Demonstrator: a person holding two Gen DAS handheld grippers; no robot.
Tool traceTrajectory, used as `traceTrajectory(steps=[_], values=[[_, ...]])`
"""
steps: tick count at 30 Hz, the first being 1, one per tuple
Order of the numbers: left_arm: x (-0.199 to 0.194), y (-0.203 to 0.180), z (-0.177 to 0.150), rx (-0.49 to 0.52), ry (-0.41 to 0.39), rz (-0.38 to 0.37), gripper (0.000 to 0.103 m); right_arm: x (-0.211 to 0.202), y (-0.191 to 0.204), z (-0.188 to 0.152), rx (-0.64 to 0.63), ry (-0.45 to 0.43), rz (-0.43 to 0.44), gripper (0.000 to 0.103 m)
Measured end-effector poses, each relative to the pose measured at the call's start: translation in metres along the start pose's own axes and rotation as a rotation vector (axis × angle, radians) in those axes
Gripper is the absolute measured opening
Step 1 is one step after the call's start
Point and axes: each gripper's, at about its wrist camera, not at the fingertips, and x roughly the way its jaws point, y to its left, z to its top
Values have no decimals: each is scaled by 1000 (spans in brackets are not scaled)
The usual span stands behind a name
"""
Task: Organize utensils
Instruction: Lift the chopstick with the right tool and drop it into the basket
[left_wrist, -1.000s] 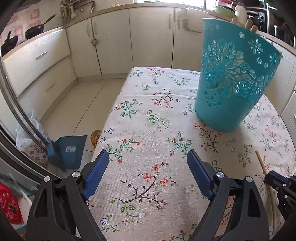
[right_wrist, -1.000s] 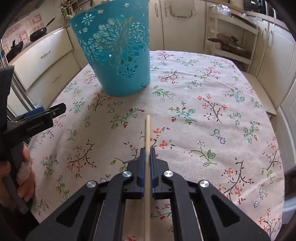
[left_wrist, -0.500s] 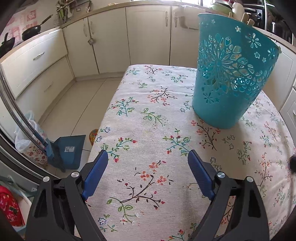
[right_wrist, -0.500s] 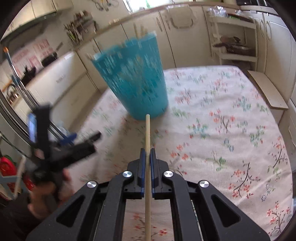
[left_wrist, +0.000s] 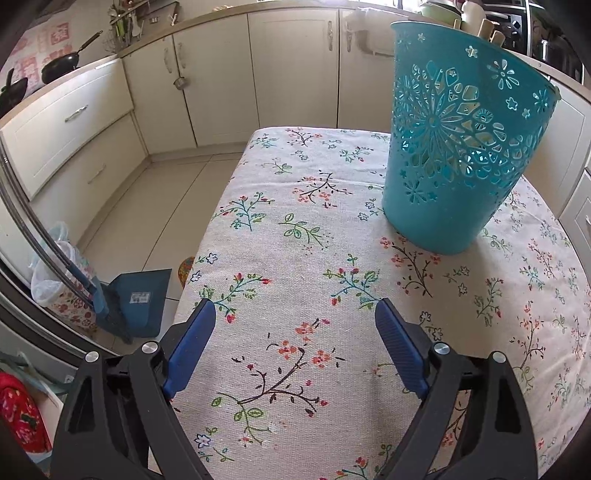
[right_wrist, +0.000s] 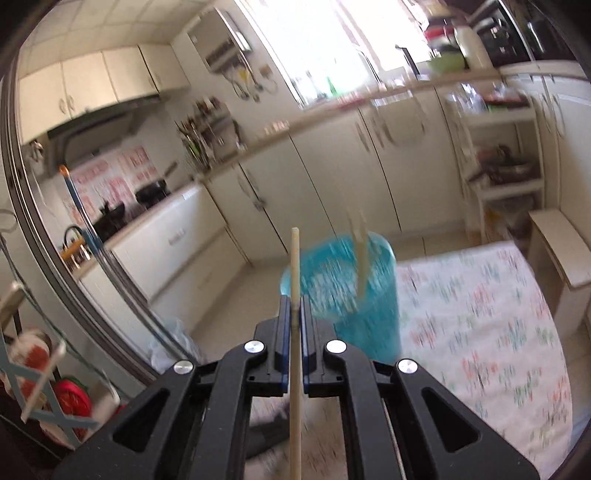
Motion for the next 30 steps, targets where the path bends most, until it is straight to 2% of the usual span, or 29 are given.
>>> traceTrajectory(steps=[3,5,10,19,26,30], values=[[0,-1,0,7,2,-2,84,10,9,26,-5,-73,1,6],[1,-1,0,10,4,-5,84,19,12,41,-7,-132,-27,6],[1,-1,0,10,5,-15,84,60,2,64,30,-186,-104,6],[1,0,0,10,1,-32,84,110,-19,62,12,-169,-225,6],[2,-1,0,13,4,-31,84,120,-10,43,-57,-91,-237,6],[3,-1,0,11,8,-27,84,113,-8,26,-83,-36,-229,6]])
